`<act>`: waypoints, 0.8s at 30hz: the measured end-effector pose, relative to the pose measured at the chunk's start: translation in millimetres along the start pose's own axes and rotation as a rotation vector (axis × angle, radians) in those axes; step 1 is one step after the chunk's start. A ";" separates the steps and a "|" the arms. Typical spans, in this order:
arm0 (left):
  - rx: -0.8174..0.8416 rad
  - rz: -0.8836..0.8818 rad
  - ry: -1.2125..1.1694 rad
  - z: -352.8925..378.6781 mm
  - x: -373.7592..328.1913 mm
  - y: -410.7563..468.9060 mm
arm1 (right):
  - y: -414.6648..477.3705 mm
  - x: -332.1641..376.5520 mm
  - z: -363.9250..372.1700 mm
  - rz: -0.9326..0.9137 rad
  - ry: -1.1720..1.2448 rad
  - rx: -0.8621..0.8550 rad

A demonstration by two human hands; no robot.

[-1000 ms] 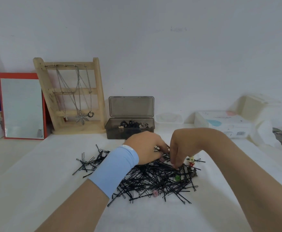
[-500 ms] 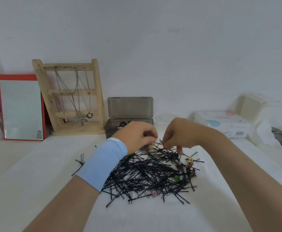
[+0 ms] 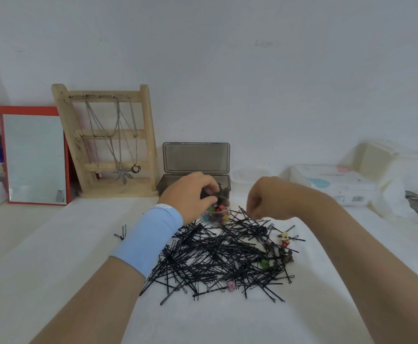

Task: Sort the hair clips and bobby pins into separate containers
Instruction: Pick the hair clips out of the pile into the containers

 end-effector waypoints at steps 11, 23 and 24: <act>0.581 0.245 -0.004 47.6 -92.9 -30.0 | -10.4 -0.9 22.0 0.076 -0.301 0.343; 0.471 0.150 -0.065 32.7 -67.7 -22.4 | -21.1 -20.8 -4.1 0.135 -0.071 0.317; 0.453 0.139 -0.057 30.0 -63.7 -20.9 | -22.6 -23.3 -4.3 0.146 -0.110 0.326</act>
Point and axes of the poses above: each hand's wrist, its own y-axis towards the middle knuckle, its own z-axis out of the palm, x = y × z, the point moved 4 cm from there along y, towards the middle knuckle, and after that the axes turned 1 degree about -x, right-handed, at the moved point
